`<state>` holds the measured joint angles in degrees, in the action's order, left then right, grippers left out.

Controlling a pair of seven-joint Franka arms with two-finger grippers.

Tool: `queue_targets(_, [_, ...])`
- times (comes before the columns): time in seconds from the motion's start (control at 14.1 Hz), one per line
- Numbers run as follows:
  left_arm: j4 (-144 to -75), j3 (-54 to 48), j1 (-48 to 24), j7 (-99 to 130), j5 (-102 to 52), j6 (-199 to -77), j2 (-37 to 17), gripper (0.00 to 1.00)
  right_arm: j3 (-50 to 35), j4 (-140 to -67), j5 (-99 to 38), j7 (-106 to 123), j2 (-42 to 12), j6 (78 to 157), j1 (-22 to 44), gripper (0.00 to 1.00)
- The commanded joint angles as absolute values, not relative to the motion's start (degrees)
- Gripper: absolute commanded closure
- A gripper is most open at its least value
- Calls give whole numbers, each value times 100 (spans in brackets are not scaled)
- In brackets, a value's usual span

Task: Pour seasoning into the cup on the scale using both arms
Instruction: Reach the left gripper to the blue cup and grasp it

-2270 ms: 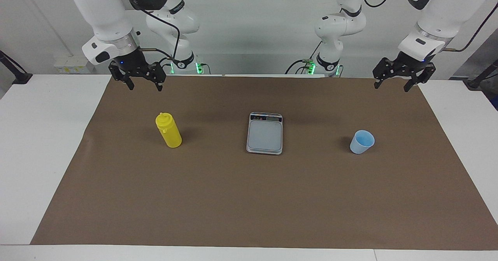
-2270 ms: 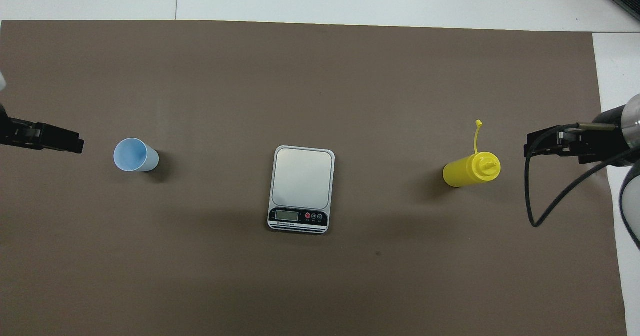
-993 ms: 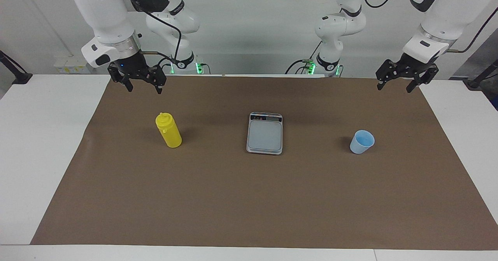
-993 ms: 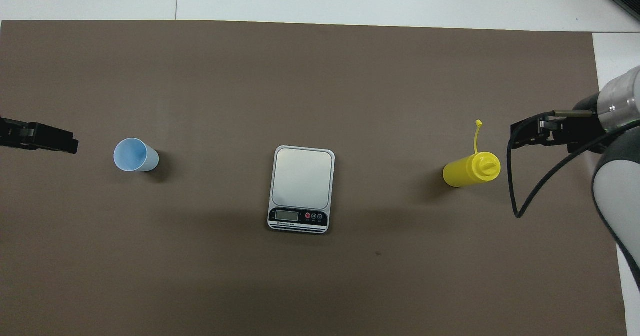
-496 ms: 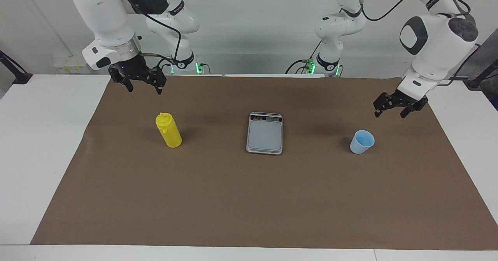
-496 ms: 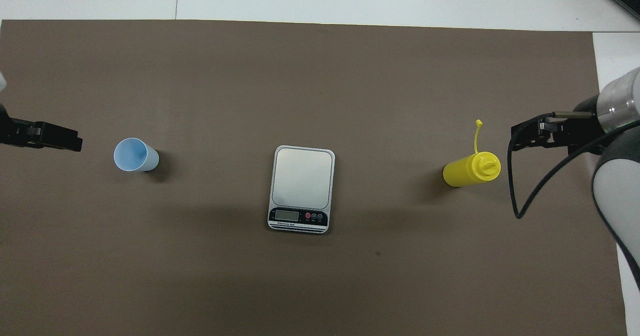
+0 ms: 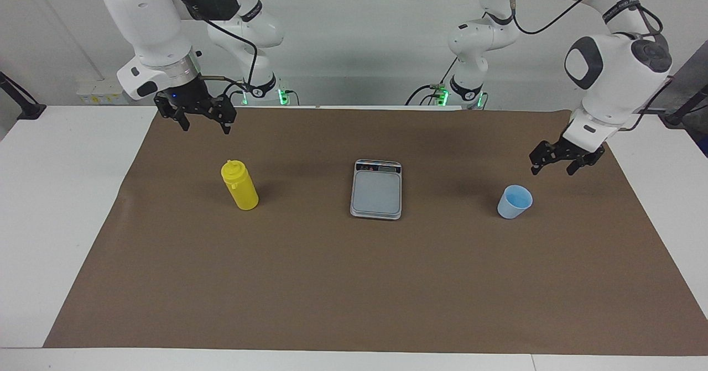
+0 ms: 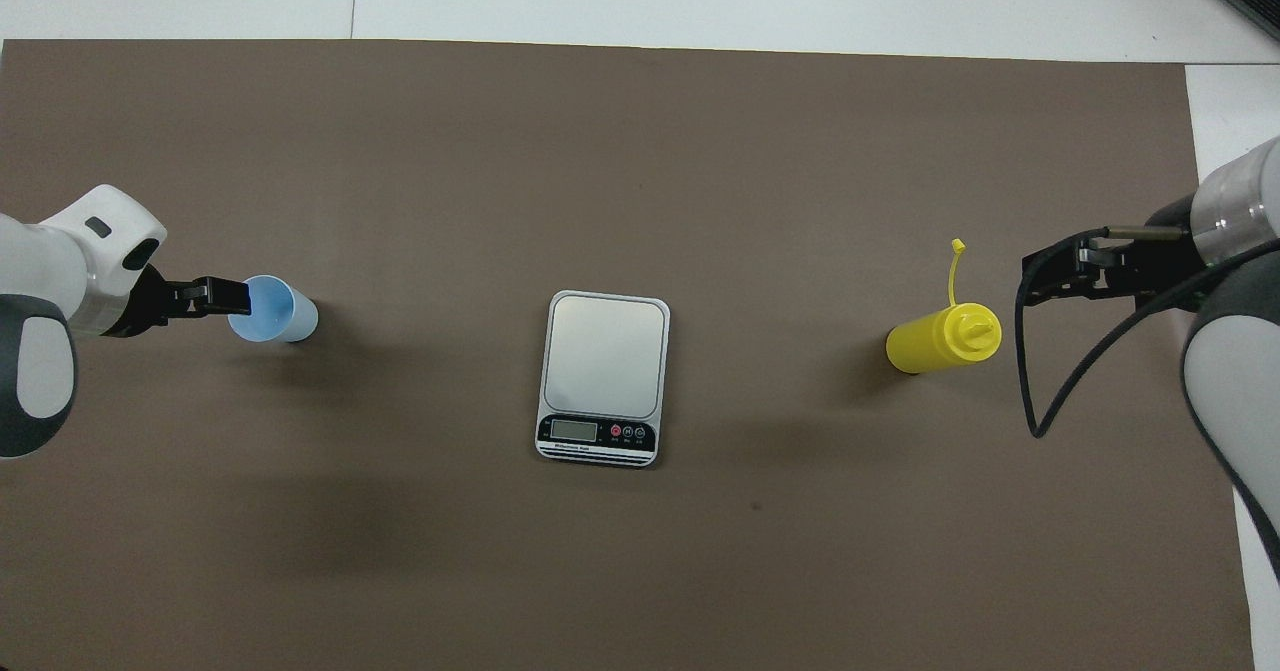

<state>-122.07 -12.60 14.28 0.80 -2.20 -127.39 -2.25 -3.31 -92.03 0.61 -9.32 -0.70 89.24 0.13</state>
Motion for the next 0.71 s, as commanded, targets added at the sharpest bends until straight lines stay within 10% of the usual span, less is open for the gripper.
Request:
queue_targets(0.0, [-12708, -1301, 1477, 315, -220, -13252, -88, 0, -360, -9316, 53, -976, 26, 8895, -53, 0])
queue_targets(0.28, [-12761, -1301, 1406, 580, -220, -13666, -491, 0, -360, -9316, 53, -976, 35, 8895, -53, 0])
queue_targets(0.64, [-12797, -1301, 1389, 580, -220, -13729, -519, 100, -360, -9316, 53, -976, 26, 8895, -53, 0])
